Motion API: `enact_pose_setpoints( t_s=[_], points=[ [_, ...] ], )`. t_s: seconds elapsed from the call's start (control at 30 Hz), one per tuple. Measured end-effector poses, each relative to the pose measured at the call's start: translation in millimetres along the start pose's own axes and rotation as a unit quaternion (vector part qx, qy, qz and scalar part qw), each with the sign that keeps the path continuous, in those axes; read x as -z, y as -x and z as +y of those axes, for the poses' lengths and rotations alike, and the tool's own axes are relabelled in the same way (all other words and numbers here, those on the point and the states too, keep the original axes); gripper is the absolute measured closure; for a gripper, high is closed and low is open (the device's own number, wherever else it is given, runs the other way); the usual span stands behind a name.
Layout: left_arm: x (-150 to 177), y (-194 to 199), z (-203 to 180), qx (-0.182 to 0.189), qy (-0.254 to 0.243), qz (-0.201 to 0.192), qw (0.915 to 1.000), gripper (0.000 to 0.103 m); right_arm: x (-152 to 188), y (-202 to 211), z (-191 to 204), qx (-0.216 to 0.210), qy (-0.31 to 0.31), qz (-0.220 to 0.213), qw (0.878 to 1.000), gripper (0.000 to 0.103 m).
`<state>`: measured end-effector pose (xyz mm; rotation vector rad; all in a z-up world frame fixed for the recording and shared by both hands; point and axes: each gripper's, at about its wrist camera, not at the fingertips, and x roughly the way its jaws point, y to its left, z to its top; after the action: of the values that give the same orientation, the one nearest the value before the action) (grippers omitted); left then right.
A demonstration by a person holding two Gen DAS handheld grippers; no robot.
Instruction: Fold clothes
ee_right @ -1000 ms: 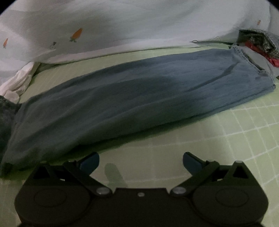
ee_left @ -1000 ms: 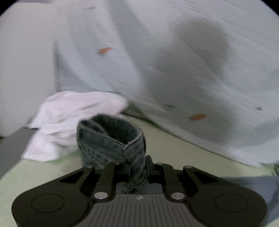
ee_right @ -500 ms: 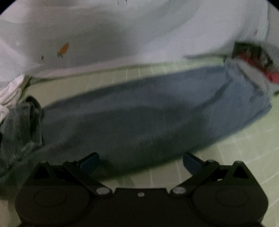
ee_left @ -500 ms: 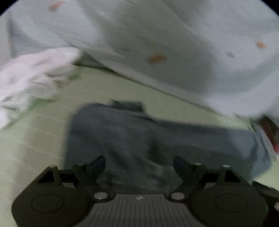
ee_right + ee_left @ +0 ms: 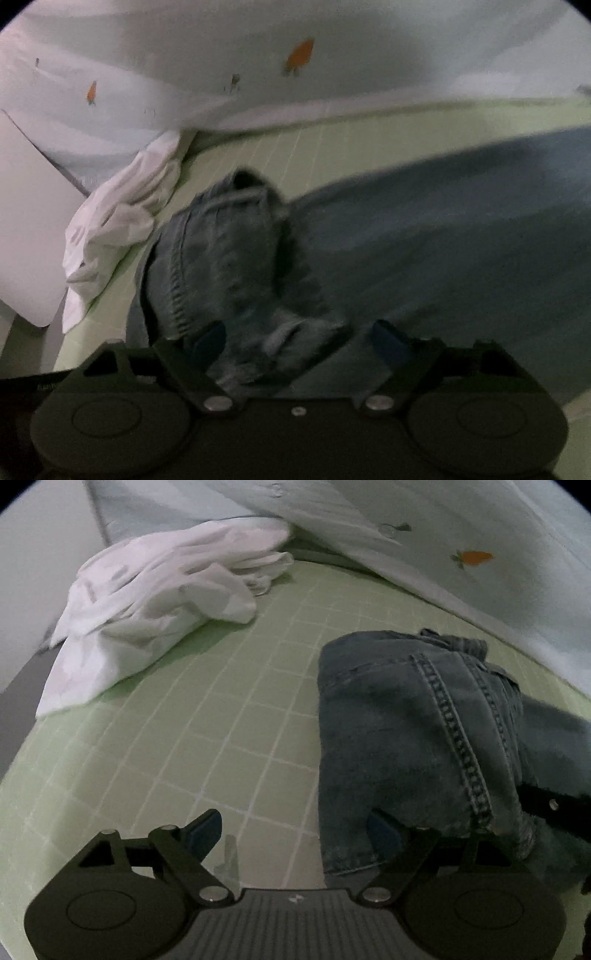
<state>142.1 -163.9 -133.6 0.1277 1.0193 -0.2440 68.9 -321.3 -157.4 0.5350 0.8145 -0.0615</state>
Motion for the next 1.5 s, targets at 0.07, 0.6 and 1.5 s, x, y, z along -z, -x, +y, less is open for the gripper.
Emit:
enact_pose_setpoints(
  t_s=[0.07,0.6,1.5],
  points=[
    [1.7,-0.9,0.9,0.006,-0.011,0.000,0.9999,0.013,4.6,-1.7,10.2,-0.010,0.010,-0.011,1.000,0.030],
    [11.4,-6.2,-41.9,0.039,-0.086,-0.009,0.9955,0.011,34.7,56.4,-19.2,0.112,0.026,-0.067,0.991,0.096],
    [3.8,-9.2,-140.7,0.005,-0.130,0.016,0.9914,0.000,36.1,160.0,-238.3,0.260,-0.161,-0.125,0.944,0.001]
  ],
)
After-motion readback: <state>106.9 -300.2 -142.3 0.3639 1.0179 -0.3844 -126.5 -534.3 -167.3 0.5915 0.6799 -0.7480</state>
